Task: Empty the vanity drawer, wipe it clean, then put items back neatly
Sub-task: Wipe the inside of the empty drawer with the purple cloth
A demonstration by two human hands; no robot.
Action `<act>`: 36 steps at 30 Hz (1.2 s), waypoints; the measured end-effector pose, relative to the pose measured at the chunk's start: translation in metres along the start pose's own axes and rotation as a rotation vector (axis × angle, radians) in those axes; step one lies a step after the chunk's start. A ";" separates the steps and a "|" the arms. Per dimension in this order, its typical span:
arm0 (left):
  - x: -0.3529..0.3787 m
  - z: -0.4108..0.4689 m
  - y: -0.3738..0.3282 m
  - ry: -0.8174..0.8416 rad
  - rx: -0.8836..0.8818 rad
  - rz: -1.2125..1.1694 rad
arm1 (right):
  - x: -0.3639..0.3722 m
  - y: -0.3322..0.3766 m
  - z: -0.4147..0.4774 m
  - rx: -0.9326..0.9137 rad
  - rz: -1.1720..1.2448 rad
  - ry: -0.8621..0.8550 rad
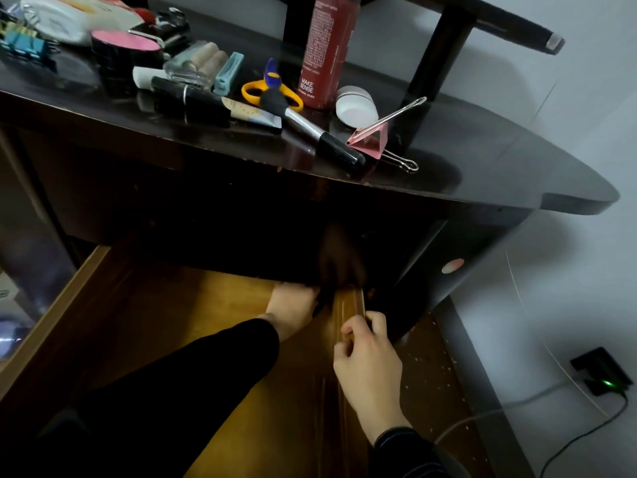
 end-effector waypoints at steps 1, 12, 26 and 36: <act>-0.002 -0.005 0.000 0.023 0.052 -0.008 | 0.000 0.000 0.000 0.000 0.001 -0.005; -0.025 -0.153 -0.019 0.286 0.523 -0.105 | -0.005 0.004 -0.005 -0.005 -0.033 -0.016; -0.023 -0.010 0.013 0.057 0.018 -0.097 | -0.001 0.001 -0.001 -0.012 0.002 -0.010; 0.004 -0.039 -0.024 -0.006 0.160 -0.068 | -0.001 -0.001 0.000 -0.012 0.001 -0.022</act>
Point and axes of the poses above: each hand's wrist, its own z-axis towards the middle knuckle, its own x-axis out of the palm, y = z × x, the point moved 3 cm from there along z, towards the middle knuckle, and after that the axes turned 5 degrees about z, right-handed, at the moved point
